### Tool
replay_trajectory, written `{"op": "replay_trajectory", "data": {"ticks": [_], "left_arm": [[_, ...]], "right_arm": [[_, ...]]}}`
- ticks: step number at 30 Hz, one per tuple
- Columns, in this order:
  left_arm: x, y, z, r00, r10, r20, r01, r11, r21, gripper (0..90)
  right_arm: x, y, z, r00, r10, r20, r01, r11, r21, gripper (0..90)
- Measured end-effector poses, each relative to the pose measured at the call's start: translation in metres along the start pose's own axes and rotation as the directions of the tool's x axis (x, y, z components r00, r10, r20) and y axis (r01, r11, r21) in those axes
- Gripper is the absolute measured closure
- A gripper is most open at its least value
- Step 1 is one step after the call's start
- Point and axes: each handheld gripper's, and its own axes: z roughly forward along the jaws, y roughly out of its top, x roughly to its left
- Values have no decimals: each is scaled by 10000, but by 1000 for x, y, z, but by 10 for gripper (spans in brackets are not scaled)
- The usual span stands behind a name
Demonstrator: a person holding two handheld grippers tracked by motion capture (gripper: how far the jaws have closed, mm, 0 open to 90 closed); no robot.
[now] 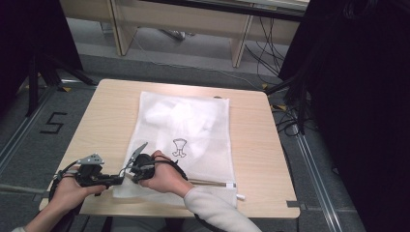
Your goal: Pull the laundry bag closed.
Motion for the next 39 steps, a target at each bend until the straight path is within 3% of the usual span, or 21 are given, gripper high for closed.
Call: {"op": "replay_trajectory", "data": {"ticks": [39], "left_arm": [[0, 0, -1, 9994, -338, -2, 338, 9994, -96, 841]], "right_arm": [[-3, -8, -2, 9999, 112, 19, -113, 9997, 216, 826]]}}
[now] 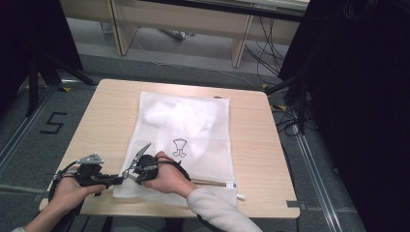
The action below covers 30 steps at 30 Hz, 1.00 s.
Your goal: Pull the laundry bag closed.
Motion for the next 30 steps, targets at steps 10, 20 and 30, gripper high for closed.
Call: {"op": "replay_trajectory", "data": {"ticks": [10, 20, 30], "left_arm": [[0, 0, 0, 10000, -30, -41, 30, 10000, -15, 841], [1, 0, 0, 10000, -55, -58, 55, 10000, -47, 841], [1, 0, 0, 10000, -77, -2, 77, 10000, -47, 841]], "right_arm": [[-2, -5, -2, 9999, 110, 25, -111, 9999, 70, 826], [-1, -6, -3, 9998, 208, 69, -208, 9997, 82, 826], [-3, -11, -4, 9996, 290, 63, -291, 9995, 87, 826]]}}
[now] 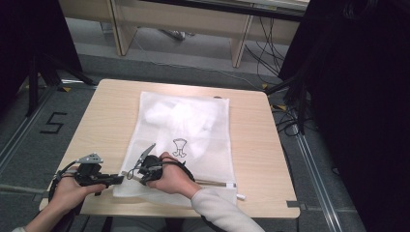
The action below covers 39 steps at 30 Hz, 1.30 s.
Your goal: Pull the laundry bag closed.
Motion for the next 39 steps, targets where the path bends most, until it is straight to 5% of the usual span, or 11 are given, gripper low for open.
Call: {"op": "replay_trajectory", "data": {"ticks": [39], "left_arm": [[1, -1, 1, 10000, -76, -22, 76, 9999, -76, 842]], "right_arm": [[-6, -15, -11, 9996, 281, -23, -281, 9996, 99, 826]]}}
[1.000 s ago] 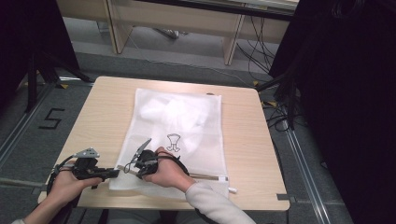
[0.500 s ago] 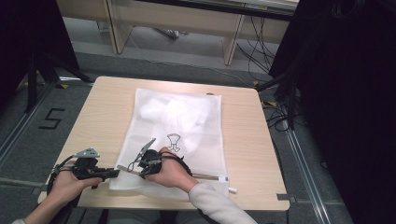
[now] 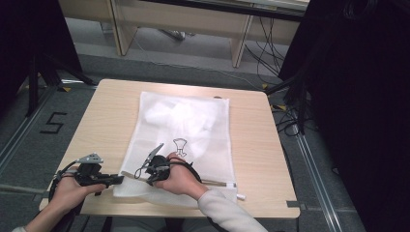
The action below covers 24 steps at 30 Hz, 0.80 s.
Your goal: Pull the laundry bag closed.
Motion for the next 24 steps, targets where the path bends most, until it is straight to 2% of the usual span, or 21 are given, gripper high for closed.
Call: {"op": "replay_trajectory", "data": {"ticks": [2, 5, 7, 11, 22, 24], "left_arm": [[0, 0, 0, 10000, -23, 80, 23, 10000, 19, 842], [1, 0, 0, 9999, -49, 139, 49, 10000, 29, 842], [0, 0, 0, 9999, -42, 149, 42, 10000, 3, 842], [1, 0, -1, 9999, 14, 109, -15, 10000, 75, 843], [2, 0, 0, 10000, -7, 93, 6, 10000, 98, 843], [1, -1, 1, 10000, -54, 44, 54, 9999, -102, 843]], "right_arm": [[0, 1, 0, 9998, -185, -17, 185, 9998, 36, 826], [2, 2, -2, 9999, 62, 98, -63, 10000, 61, 826], [0, 2, -5, 10000, -49, 21, 49, 10000, 15, 826], [-1, 1, -7, 9999, -140, 15, 140, 9996, 251, 826], [-5, 0, -12, 9999, -68, -90, 73, 9982, 600, 826], [-6, 0, -14, 10000, -18, -90, 24, 9980, 632, 826]]}}
